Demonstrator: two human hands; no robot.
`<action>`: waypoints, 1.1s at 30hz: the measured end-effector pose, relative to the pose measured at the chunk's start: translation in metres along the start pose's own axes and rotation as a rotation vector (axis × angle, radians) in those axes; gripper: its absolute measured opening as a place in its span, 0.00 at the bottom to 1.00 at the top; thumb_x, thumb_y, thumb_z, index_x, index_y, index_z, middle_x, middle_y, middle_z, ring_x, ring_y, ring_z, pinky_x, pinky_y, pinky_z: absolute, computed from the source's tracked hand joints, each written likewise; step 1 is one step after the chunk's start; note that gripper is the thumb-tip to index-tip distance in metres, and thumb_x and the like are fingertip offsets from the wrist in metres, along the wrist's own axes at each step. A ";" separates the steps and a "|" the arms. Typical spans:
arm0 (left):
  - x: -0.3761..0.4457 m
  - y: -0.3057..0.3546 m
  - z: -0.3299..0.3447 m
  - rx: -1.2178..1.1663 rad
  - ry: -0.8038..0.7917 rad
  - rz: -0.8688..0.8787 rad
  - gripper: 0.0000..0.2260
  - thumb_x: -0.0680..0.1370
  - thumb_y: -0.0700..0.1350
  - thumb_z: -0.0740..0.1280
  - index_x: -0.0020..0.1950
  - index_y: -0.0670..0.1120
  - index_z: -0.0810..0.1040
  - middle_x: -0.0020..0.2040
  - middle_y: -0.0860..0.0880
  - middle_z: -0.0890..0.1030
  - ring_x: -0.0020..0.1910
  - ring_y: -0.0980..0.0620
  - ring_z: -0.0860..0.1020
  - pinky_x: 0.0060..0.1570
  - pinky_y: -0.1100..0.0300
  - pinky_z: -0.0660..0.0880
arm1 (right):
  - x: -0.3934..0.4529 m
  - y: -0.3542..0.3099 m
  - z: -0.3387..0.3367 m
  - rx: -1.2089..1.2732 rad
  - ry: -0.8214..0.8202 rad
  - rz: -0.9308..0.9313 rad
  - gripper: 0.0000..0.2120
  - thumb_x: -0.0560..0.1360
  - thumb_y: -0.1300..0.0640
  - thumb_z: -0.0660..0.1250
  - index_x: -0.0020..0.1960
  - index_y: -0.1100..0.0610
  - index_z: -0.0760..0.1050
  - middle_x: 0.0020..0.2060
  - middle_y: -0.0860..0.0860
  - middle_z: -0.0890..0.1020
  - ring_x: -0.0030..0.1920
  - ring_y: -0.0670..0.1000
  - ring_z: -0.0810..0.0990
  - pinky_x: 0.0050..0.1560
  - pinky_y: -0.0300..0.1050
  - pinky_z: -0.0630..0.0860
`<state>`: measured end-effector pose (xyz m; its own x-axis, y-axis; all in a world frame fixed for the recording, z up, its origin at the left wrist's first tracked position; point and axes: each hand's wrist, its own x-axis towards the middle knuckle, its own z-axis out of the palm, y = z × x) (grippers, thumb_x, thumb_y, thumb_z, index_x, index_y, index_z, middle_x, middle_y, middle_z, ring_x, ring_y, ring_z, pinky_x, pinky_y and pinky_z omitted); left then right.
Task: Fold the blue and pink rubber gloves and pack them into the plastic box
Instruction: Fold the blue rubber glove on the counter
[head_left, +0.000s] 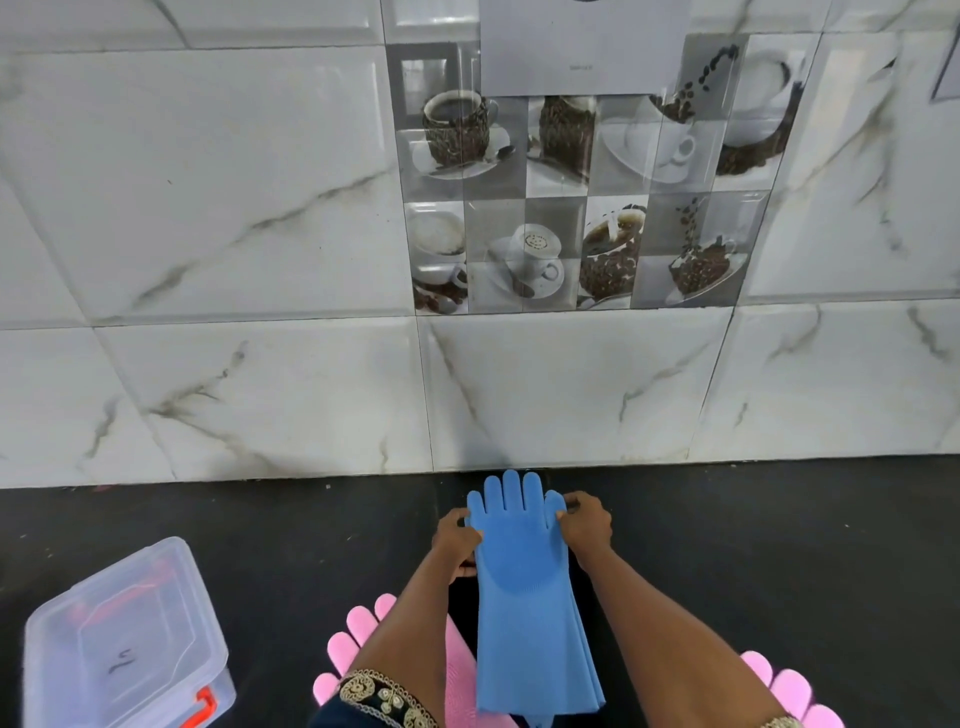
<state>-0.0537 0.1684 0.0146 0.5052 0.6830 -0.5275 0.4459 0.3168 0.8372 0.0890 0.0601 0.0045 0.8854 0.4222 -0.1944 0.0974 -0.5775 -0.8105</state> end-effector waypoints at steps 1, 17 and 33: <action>0.002 0.000 0.001 0.000 0.011 0.002 0.21 0.79 0.33 0.62 0.71 0.46 0.66 0.62 0.39 0.77 0.54 0.42 0.79 0.55 0.46 0.79 | 0.001 0.000 -0.001 0.002 0.009 0.010 0.14 0.77 0.62 0.65 0.62 0.59 0.75 0.56 0.58 0.81 0.56 0.57 0.79 0.55 0.48 0.76; 0.025 0.005 0.003 0.209 0.165 -0.111 0.11 0.74 0.31 0.69 0.55 0.36 0.76 0.52 0.38 0.80 0.45 0.42 0.82 0.42 0.48 0.83 | 0.016 0.009 0.004 0.191 0.096 0.097 0.09 0.73 0.64 0.71 0.53 0.59 0.81 0.49 0.55 0.84 0.48 0.52 0.80 0.49 0.43 0.76; 0.021 -0.003 -0.001 0.653 0.241 0.014 0.22 0.73 0.50 0.73 0.60 0.42 0.70 0.54 0.44 0.81 0.48 0.46 0.82 0.47 0.54 0.81 | -0.007 0.018 0.002 -0.265 0.081 0.106 0.15 0.78 0.47 0.65 0.52 0.58 0.76 0.49 0.55 0.82 0.43 0.52 0.77 0.42 0.44 0.71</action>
<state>-0.0453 0.1823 0.0015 0.3702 0.8349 -0.4073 0.8316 -0.1025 0.5458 0.0831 0.0483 -0.0096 0.9294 0.2984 -0.2171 0.1080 -0.7825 -0.6133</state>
